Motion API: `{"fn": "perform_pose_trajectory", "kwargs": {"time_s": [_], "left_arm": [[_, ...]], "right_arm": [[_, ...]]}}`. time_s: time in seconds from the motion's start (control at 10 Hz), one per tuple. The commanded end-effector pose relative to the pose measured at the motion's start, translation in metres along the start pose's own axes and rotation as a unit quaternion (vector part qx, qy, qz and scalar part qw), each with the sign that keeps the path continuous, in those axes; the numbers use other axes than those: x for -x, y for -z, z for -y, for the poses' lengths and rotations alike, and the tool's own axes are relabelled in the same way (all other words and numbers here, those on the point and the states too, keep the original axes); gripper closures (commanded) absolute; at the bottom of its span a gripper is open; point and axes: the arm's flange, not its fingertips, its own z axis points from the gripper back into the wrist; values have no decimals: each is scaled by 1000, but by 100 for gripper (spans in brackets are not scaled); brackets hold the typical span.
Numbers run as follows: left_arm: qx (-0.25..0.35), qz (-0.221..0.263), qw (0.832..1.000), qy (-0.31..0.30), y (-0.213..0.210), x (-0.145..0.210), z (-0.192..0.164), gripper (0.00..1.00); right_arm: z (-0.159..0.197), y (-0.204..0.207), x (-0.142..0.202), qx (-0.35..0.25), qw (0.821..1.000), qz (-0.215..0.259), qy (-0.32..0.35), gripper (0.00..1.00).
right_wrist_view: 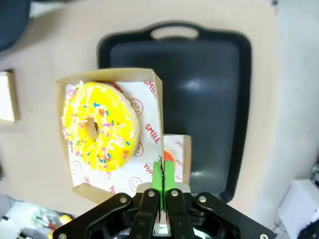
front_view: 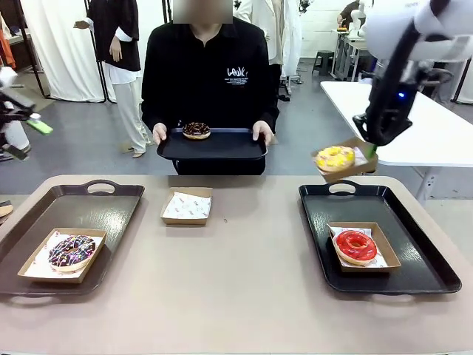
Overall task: Individually package the donuts and arrange them on the tray.
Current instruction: Place the picked Paper togo box on the Handle tray while simultaneously picking up another Paper togo box from the table with the other hand.
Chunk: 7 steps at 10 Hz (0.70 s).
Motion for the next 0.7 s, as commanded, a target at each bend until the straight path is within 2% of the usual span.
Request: {"fn": "perform_pose_trajectory", "kwargs": {"time_s": [0.0,0.1,0.3,0.6], "left_arm": [[-92,-7,996,11,37,-8,43,1],[-131,-3,991,21,64,-15,69,1],[-171,-3,985,26,116,-30,95,1],[-240,-4,969,59,197,-50,102,1]], "right_arm": [[23,23,6,-10,1000,16,-17,99],[39,36,4,-12,1000,17,-6,99],[51,61,-6,-27,1000,7,9,99],[47,87,-20,-30,999,-1,12,99]]}}
